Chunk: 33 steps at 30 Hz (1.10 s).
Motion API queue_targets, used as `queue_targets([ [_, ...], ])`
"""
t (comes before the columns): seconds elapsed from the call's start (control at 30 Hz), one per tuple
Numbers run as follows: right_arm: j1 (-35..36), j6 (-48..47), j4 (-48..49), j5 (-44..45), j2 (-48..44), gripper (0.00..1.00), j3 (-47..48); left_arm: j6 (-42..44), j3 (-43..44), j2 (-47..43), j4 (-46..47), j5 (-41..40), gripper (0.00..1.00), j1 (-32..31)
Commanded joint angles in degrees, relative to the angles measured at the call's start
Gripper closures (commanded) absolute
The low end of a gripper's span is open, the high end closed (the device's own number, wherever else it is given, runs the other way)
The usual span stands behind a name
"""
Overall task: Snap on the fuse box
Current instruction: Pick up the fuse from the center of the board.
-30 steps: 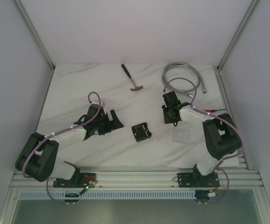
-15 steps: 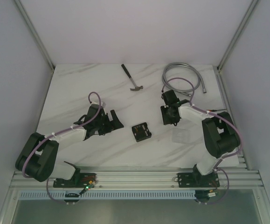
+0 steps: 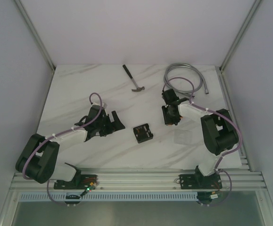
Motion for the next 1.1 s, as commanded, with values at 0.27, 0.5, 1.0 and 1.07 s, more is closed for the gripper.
queue_targets([
  [0.27, -0.9, 3.3, -3.6, 3.2, 1.6, 0.67, 0.5, 0.0, 1.0, -1.0, -1.1, 0.5, 0.00, -0.3],
  [0.5, -1.0, 6.4, -1.2, 1.2, 1.5, 0.61, 0.6, -0.2, 0.9, -1.4, -1.2, 0.5, 0.00, -0.2],
  [1.0, -0.8, 10.2, -0.8, 2.3, 2.2, 0.66, -0.1, -0.3, 1.0, -1.4, -1.3, 0.6, 0.00, -0.3],
  [1.07, -0.8, 10.2, -1.0, 2.4, 2.0, 0.69, -0.5, -0.4, 1.0, -1.5, -1.3, 0.7, 0.00, -0.3],
])
